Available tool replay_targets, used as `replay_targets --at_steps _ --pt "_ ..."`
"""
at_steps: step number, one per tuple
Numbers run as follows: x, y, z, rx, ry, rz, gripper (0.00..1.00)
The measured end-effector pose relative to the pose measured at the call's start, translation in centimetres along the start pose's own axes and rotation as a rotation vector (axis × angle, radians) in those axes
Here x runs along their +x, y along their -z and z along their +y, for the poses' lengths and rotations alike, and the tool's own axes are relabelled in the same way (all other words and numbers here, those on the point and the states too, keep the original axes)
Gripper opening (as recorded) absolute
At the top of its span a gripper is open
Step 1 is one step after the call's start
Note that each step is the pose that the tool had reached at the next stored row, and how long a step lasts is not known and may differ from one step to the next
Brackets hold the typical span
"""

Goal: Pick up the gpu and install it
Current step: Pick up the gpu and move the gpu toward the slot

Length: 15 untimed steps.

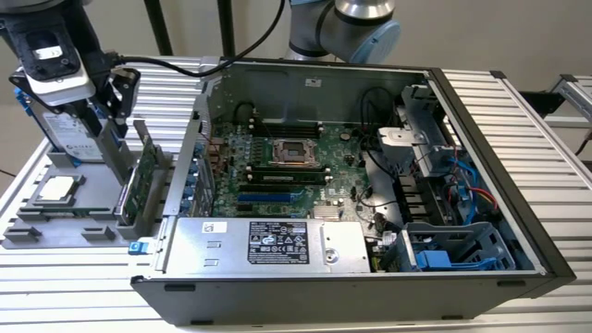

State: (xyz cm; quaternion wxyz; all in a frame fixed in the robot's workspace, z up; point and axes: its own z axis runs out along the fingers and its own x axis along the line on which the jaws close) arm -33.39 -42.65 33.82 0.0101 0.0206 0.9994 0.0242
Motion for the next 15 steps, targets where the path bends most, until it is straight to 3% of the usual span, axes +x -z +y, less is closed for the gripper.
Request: replay_targets --at_steps 15 --pt "0.01 -0.52 -0.03 0.0002 0.0 0.0002 1.0"
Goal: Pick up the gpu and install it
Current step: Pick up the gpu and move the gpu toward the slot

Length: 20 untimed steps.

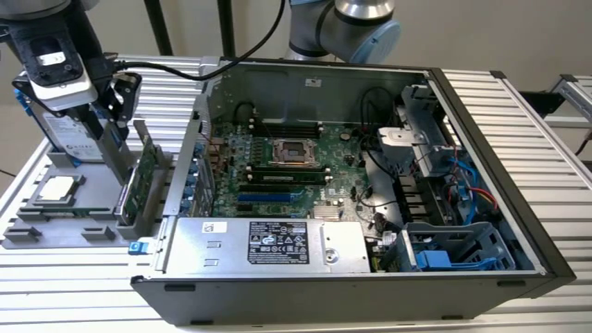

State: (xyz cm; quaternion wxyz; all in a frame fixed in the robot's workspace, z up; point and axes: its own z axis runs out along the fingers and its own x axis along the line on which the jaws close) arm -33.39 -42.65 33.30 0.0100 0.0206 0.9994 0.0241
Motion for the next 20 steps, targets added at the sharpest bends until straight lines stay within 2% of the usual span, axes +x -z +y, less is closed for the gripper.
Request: replay_targets --at_steps 20 --pt "0.02 -0.95 -0.05 -0.0001 0.0 -0.0001 1.0"
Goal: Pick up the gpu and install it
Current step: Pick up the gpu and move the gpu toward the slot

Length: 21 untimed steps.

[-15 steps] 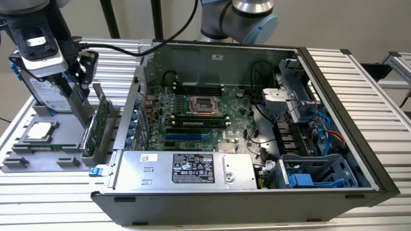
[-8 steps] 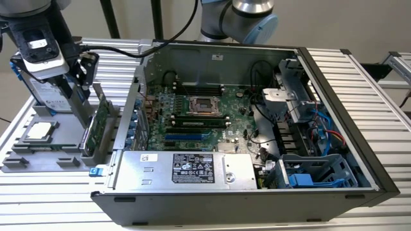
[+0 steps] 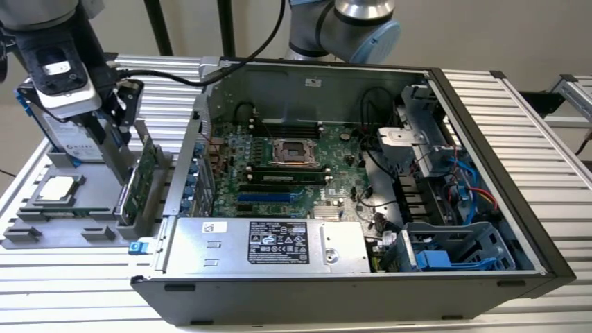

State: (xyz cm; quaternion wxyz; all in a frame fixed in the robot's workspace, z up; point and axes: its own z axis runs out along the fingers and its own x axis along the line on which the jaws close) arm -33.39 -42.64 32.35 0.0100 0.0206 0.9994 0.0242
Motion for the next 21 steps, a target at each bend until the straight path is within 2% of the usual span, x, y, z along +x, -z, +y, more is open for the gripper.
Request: replay_targets --at_steps 21 --pt "0.02 -1.15 -0.06 0.0 0.0 0.0 1.0"
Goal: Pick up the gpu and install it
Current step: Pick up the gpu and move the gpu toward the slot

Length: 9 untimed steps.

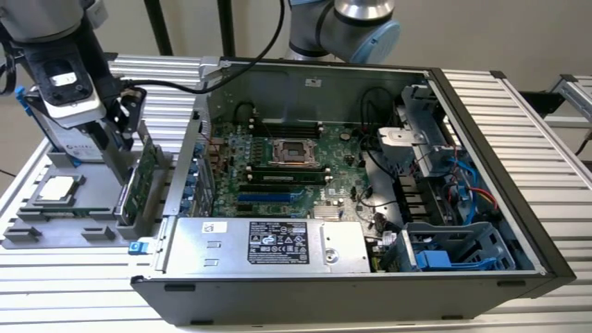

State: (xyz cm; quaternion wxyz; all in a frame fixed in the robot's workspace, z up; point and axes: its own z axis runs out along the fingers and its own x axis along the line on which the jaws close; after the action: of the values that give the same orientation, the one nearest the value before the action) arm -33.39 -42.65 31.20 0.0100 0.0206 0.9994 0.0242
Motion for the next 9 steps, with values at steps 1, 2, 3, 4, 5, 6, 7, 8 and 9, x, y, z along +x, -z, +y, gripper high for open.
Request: replay_targets --at_steps 1,2,3,4,5,6,7,8,9 --pt "0.0 -0.06 0.0 0.0 0.0 0.0 1.0" --pt "0.0 -0.11 -0.01 0.0 0.0 0.0 1.0" --pt "0.0 -0.16 -0.01 0.0 0.0 0.0 1.0" --pt "0.01 -0.21 -0.01 0.0001 0.0 0.0 1.0" --pt "0.01 -0.26 -0.01 0.0 0.0 0.0 1.0" --pt "0.01 -0.31 -0.02 0.0 0.0 0.0 1.0" --pt "0.01 -0.36 -0.02 0.0001 0.0 0.0001 1.0" --pt "0.01 -0.42 -0.02 0.0 0.0 0.0 1.0" --pt "0.01 -0.47 -0.02 0.0 0.0 0.0 1.0"
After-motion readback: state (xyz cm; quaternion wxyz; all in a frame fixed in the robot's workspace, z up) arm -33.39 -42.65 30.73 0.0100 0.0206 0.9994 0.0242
